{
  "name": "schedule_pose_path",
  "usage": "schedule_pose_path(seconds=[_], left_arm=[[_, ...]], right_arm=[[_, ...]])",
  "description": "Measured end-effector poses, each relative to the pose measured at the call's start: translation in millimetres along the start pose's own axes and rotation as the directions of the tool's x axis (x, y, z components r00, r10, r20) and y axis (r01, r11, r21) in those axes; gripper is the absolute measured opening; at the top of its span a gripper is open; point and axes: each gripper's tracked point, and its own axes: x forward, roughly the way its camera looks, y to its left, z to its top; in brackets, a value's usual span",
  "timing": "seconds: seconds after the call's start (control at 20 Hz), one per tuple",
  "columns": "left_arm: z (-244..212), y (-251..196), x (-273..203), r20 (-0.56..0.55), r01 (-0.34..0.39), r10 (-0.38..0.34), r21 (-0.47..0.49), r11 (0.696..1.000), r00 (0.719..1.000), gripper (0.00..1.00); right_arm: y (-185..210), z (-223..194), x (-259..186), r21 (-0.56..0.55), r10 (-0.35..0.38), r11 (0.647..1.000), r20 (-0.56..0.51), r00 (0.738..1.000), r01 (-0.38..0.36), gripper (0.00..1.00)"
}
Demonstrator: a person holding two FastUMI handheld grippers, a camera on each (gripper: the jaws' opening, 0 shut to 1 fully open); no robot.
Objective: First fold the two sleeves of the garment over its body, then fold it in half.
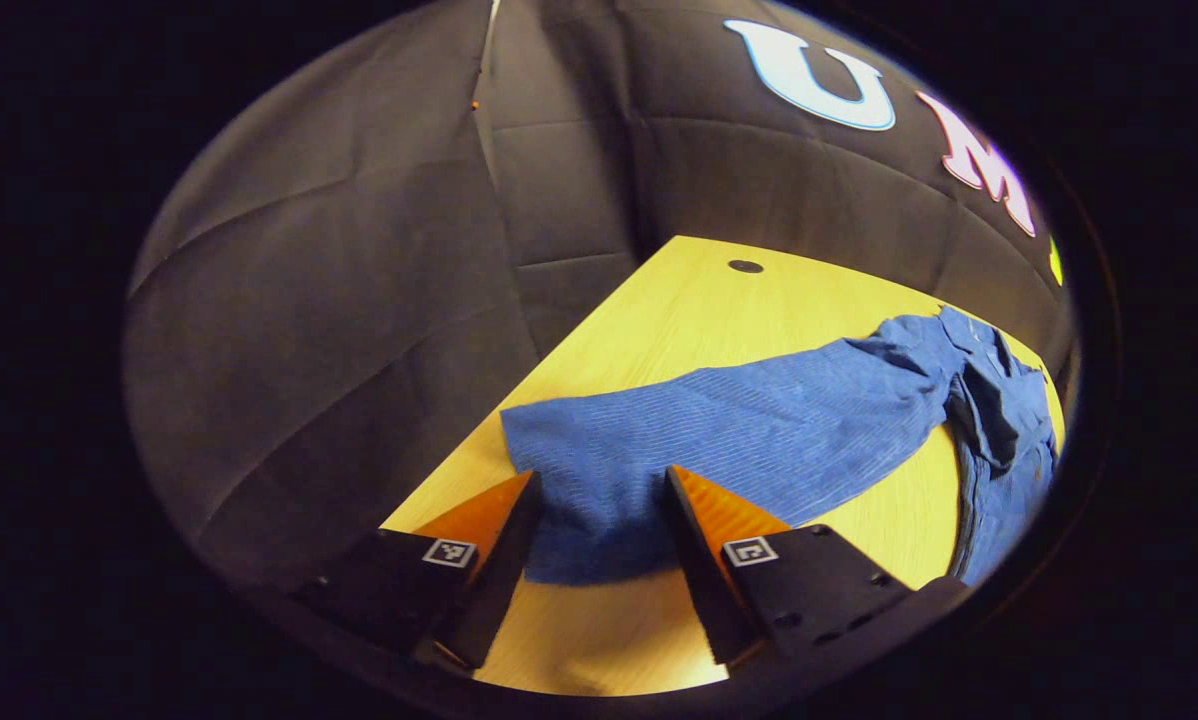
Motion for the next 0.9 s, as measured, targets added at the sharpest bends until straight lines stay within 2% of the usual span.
schedule_pose_path(seconds=[0.1,0.15,0.25,0.3,0.35,0.4,0.5,0.6,0.65,0.7,0.75,0.8,0.9], left_arm=[[0.2,-11.0,3.0,-0.004,0.031,-0.031,0.043,0.999,1.000,0.45],[1.6,-14.9,1.3,-0.007,0.033,-0.033,0.046,0.998,0.999,0.34],[2.6,-21.0,0.3,-0.046,0.026,-0.024,0.043,0.999,0.999,0.12],[3.1,-18.3,0.3,-0.074,0.035,-0.030,0.058,0.998,0.997,0.12],[4.0,-16.2,-2.9,-0.091,0.042,-0.035,0.072,0.997,0.995,0.12],[5.7,-17.0,-3.0,-0.119,0.041,-0.032,0.071,0.997,0.992,0.09],[8.3,-17.4,-2.7,-0.140,0.034,-0.022,0.084,0.996,0.990,0.04],[14.0,-21.8,-7.5,-0.132,0.057,-0.045,0.086,0.995,0.990,0.00],[15.9,-26.2,-13.4,-0.131,0.088,-0.077,0.078,0.993,0.988,0.00],[20.1,-31.6,-19.7,-0.118,0.111,-0.101,0.078,0.991,0.988,0.00],[25.3,-39.4,-22.0,-0.108,0.138,-0.129,0.076,0.988,0.986,0.00],[31.4,-44.6,-26.9,-0.097,0.146,-0.139,0.072,0.987,0.986,0.00],[47.4,-47.6,-39.2,-0.066,0.144,-0.141,0.051,0.988,0.988,0.00]], right_arm=[[-3.4,-4.6,-1.4,0.004,-0.004,1.000,-0.010,1.000,0.004,0.59],[-4.1,-6.0,-2.2,0.008,-0.005,1.000,-0.013,1.000,0.005,0.55],[-3.1,-8.7,-3.4,0.015,-0.001,1.000,-0.020,1.000,0.001,0.55],[-3.7,-9.5,-4.9,0.014,0.001,1.000,-0.023,1.000,0.000,0.59],[-4.4,-9.5,-5.3,0.012,0.001,1.000,-0.024,1.000,-0.001,0.55],[-4.1,-9.6,-7.0,0.009,0.004,1.000,-0.026,1.000,-0.003,0.59],[-6.1,-9.6,-9.4,-0.001,0.004,1.000,-0.030,1.000,-0.004,0.59],[-9.4,-10.0,-11.0,-0.008,0.001,1.000,-0.033,0.999,-0.001,0.55],[-10.5,-10.2,-11.3,-0.010,-0.001,1.000,-0.035,0.999,0.000,0.59],[-12.1,-9.1,-11.7,-0.009,-0.002,1.000,-0.034,0.999,0.001,0.55],[-12.9,-9.4,-11.7,-0.007,0.000,1.000,-0.036,0.999,0.000,0.59],[-13.1,-10.2,-11.2,-0.003,0.002,1.000,-0.038,0.999,-0.002,0.55],[-11.7,-9.6,-10.2,0.000,0.011,1.000,-0.036,0.999,-0.011,0.59]])
